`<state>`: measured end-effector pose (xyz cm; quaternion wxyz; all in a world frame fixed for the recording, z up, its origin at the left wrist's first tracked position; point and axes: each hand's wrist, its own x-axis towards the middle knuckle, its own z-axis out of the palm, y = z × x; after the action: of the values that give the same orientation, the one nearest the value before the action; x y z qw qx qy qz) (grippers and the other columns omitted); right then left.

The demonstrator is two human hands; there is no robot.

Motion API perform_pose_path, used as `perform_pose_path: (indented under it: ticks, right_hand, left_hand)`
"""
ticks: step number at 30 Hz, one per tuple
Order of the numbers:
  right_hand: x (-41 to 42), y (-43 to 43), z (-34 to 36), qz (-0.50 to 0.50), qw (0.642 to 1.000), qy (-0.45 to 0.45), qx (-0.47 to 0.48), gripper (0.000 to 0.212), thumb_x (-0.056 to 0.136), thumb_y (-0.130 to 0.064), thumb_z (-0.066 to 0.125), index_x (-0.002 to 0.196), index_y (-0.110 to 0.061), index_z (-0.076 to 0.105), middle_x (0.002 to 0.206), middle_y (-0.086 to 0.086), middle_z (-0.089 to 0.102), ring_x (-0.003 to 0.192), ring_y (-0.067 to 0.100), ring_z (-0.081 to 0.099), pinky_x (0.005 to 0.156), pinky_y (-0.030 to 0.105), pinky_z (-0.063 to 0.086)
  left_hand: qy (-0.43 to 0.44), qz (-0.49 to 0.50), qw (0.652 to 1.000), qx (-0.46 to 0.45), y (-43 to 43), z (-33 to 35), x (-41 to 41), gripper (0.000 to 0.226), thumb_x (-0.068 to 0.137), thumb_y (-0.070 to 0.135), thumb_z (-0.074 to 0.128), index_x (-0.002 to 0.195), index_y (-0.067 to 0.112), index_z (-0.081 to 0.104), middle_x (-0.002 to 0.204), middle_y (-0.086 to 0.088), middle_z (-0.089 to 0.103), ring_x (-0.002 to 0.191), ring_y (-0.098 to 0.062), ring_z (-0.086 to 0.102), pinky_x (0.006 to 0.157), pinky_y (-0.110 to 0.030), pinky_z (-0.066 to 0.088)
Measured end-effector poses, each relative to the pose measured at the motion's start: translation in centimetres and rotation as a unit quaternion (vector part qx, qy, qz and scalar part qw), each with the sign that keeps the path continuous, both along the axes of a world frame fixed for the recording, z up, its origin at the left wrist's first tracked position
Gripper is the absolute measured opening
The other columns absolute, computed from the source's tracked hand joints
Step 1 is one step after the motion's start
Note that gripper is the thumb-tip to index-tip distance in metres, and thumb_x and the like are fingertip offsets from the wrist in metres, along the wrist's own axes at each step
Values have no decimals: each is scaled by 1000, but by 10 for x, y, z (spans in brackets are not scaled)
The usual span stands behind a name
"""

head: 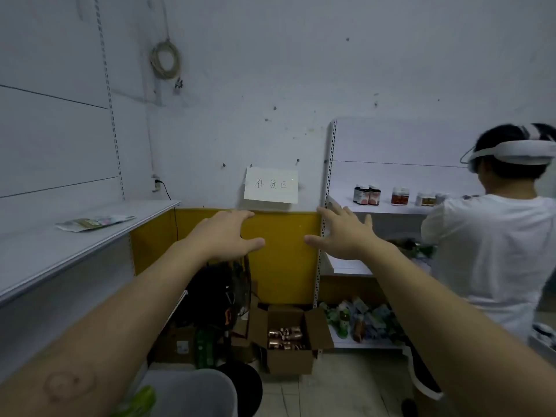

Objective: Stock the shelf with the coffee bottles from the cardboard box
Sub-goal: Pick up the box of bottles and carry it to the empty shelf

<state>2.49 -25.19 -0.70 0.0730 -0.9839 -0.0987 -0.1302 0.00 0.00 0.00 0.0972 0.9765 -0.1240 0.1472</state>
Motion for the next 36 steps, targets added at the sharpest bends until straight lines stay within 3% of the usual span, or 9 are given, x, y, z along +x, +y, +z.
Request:
perform_pose_path:
  ticks: [6,13,25,29,36]
  right_hand:
    - [59,-44,-16,19,999,-24,-19,89,84,-74,40,154,-31,7,163,6,0,150,28,-3,111,68,-5]
    - [123,-74,-55,18,1000,17,-16,89,83,-74,41,154,-32,7,163,5,1,150,29,-1,113,66,-2]
    - [281,-49,-116,-3,997,60,-48,88,83,-74,42,154,-33,9,164,4,2,150,28,0,112,65,-1]
    - [342,-34,-135,-17,993,93,-65,88,84,-74,43,154,-32,10,164,5,2,149,28,3,113,67,2]
    - [424,-49,-158,-36,993,114,-4,86,85,-71,47,154,-33,12,163,4,7,149,27,7,113,67,4]
  left_hand:
    - [-1,47,998,44,-42,-12,50,79,82,67,49,147,27,28,152,0,33,137,-22,32,108,-47,32]
    - [17,68,995,77,-65,-44,109,80,83,67,48,148,25,27,153,-3,32,137,-23,31,107,-45,31]
    - [28,3,999,20,-57,-112,282,82,82,69,47,147,23,30,152,-3,34,137,-23,31,106,-44,31]
    - [67,-20,997,-9,-53,-141,353,81,83,68,48,148,22,28,153,-2,31,139,-22,28,106,-42,30]
    - [119,-37,991,-43,-59,-171,447,82,85,62,51,150,21,23,156,-4,24,139,-24,27,107,-48,33]
